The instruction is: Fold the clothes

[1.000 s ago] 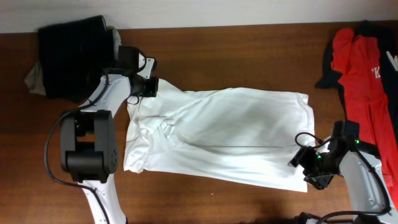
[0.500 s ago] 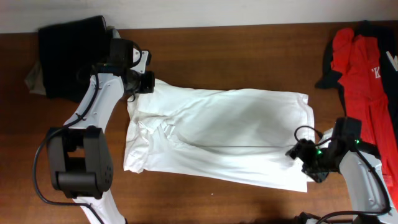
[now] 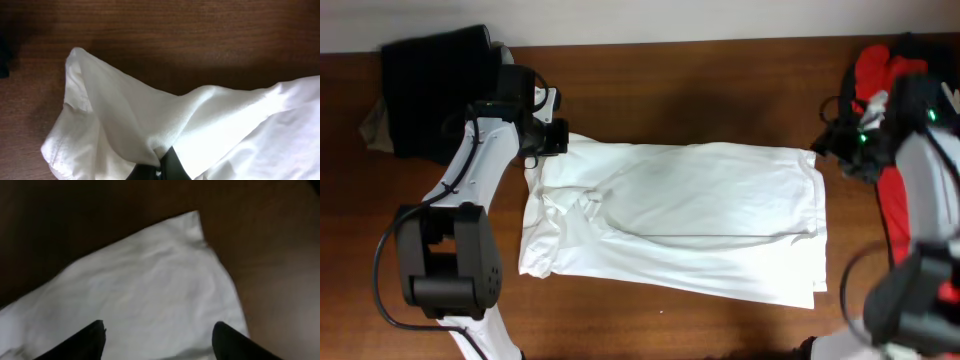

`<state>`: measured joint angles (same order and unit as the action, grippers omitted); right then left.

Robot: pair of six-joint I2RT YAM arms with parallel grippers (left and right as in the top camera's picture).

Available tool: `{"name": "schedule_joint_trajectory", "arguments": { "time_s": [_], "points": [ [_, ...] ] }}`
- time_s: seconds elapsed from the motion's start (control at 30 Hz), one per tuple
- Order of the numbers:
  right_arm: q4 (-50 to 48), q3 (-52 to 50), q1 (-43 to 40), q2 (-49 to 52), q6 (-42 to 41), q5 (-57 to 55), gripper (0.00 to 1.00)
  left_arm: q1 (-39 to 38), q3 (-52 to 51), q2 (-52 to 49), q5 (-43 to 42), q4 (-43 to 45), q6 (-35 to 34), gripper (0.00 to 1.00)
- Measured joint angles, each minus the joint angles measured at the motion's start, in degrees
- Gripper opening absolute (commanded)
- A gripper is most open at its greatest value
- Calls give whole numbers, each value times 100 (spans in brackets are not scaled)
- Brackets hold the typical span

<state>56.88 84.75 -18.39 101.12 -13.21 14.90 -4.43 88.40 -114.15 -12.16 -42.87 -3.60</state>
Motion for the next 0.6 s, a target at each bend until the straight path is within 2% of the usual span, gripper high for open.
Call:
{"name": "schedule_joint_trajectory", "arguments": {
  "time_s": [0.1, 0.23, 0.47, 0.6],
  "points": [
    [57, 577, 72, 1051, 192, -308, 65, 0, 0, 0, -2, -7, -17, 1],
    [-116, 885, 129, 1928, 404, -629, 65, 0, 0, 0, -2, -24, -22, 1],
    [-737, 911, 363, 2428, 560, -929, 59, 0, 0, 0, -2, -70, -37, 1],
    [-879, 922, 470, 2435, 586, -975, 42, 0, 0, 0, -2, -70, -37, 1]
  ]
}}
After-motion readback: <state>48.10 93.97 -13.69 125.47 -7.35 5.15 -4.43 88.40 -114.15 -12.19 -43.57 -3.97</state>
